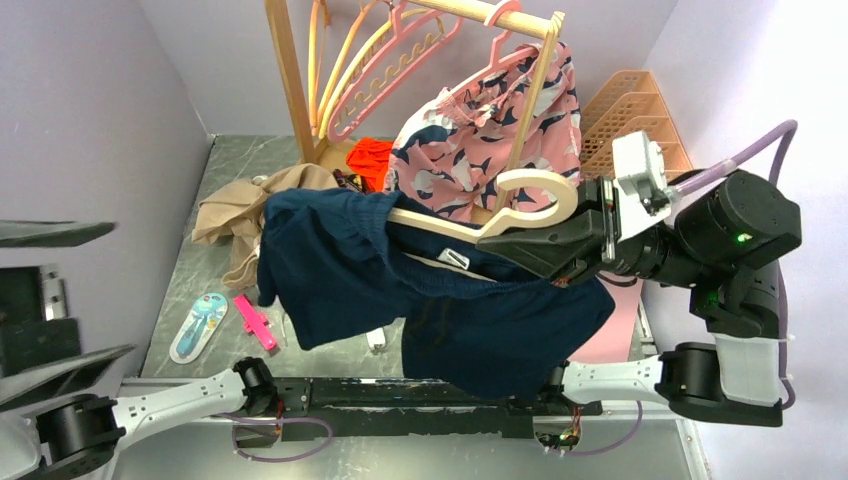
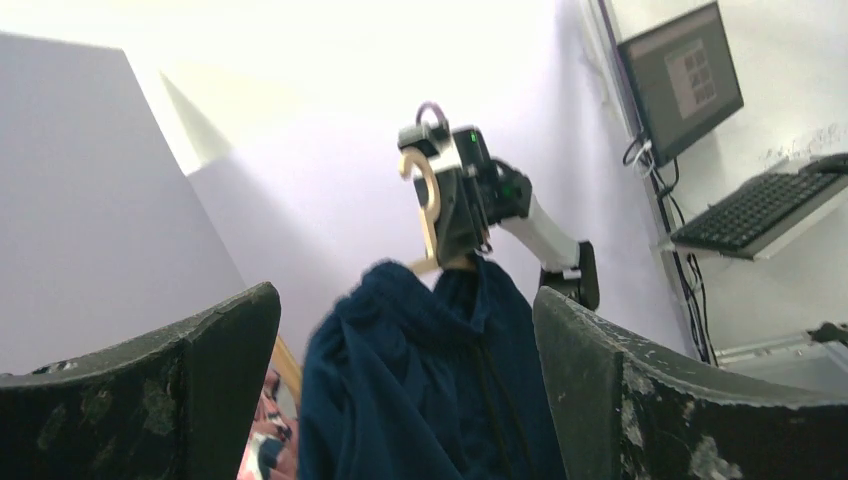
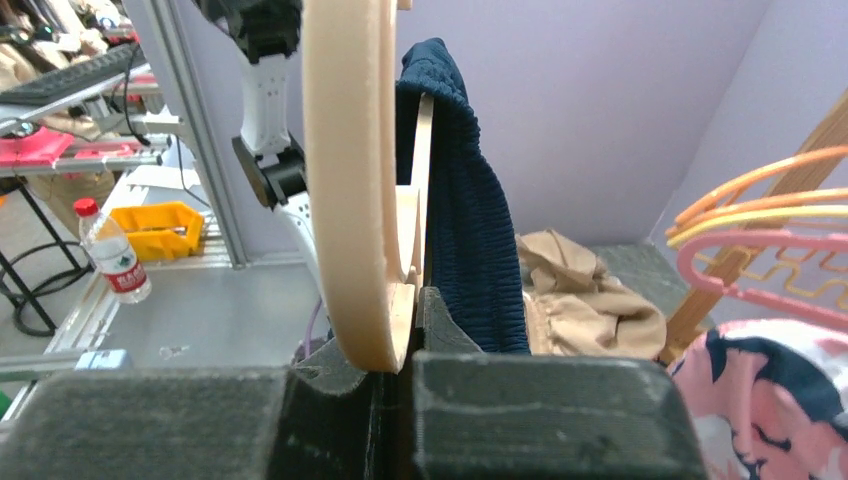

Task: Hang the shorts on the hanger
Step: Hang the shorts on the hanger, then place the hanger at the clothesline.

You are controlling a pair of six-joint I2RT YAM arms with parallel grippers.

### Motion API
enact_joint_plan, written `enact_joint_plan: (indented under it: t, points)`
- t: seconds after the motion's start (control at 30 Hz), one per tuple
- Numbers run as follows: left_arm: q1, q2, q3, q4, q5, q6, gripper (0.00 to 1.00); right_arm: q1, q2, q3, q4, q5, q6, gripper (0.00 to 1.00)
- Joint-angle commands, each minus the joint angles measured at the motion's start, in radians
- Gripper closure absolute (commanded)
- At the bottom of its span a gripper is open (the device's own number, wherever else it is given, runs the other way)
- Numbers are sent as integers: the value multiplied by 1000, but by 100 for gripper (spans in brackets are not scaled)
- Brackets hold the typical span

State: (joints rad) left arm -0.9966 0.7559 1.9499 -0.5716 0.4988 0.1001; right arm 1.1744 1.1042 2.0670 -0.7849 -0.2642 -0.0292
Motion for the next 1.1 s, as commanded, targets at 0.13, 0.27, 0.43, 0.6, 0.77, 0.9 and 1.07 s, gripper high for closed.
enact_joint_plan:
  t: [0.13,0.27,0.43,0.6,0.77,0.9,1.07]
  points:
    - [-1,-2,-49,5,-45,6,0,1,12,-141,-24,55,-3,100]
    - [0,24,-15,-30,-46,19,0,1,92,143,-21,-129,44,100]
    - [-1,35,-23,-38,-48,31,0,1,76,161,75,-215,75,100]
    - [0,37,-39,-50,-51,39,1,1,57,-17,-5,-104,20,100]
    - [0,60,-30,-71,-52,42,1,1,60,-61,-83,-81,-2,100]
    - [0,86,-56,-103,-58,41,1,1,44,-54,-105,-92,-1,100]
    - [0,139,-131,-173,-40,38,1,2,10,-138,-128,-13,-10,100]
